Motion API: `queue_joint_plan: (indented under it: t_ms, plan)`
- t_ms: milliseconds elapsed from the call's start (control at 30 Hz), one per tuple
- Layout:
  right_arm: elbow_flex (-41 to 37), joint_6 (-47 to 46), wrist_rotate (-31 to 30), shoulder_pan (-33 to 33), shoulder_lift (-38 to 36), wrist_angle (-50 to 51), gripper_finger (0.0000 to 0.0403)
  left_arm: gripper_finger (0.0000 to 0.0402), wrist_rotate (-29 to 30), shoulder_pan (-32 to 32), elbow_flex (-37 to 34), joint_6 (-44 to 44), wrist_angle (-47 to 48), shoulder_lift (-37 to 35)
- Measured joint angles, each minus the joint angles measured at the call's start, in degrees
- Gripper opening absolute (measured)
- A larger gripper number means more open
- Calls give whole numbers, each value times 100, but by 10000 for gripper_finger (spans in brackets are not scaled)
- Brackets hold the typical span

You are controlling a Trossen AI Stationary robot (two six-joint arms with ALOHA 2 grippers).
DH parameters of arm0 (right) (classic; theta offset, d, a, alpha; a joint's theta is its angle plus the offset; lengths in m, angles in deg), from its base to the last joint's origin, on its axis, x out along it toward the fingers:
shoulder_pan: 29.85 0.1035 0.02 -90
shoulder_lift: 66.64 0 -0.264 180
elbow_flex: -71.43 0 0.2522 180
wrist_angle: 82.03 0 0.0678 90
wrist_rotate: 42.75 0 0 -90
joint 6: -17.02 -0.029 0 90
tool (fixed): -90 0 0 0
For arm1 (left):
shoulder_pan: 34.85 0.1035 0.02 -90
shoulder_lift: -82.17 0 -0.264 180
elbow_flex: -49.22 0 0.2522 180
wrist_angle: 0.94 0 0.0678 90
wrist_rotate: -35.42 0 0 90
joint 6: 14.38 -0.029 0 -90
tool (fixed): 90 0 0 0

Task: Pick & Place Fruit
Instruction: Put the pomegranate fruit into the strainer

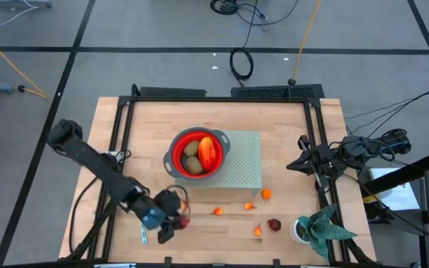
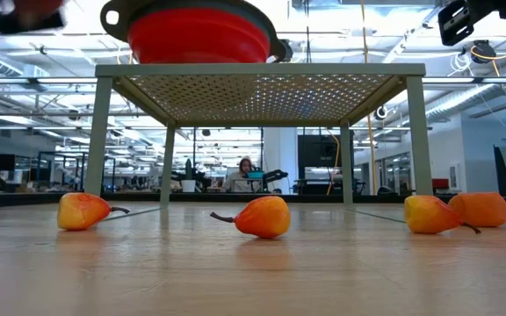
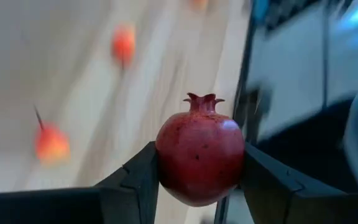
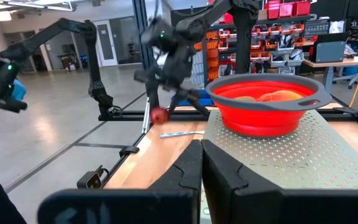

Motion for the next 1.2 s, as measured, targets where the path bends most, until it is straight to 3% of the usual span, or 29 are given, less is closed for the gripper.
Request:
queue_joint_plan:
  t_ms: [133, 300, 633, 967, 1200]
  plan:
    - [0, 0, 2, 0, 0, 0, 0, 189, 1093, -9, 0, -708, -600, -474]
    - [0, 0, 7, 0, 0, 0, 0, 191, 1727, -11, 0, -1749, -1367, -835]
    - [0, -1, 7, 0, 0, 0, 0, 187, 1877, 7, 0, -3229, -2994, -962]
    - [0, 0, 4, 0, 0, 0, 0, 189, 1821, 6, 0, -4442, -5291, -962]
    - [0, 0, 4, 0, 0, 0, 0, 190, 1818, 7, 0, -4798, -6613, -962]
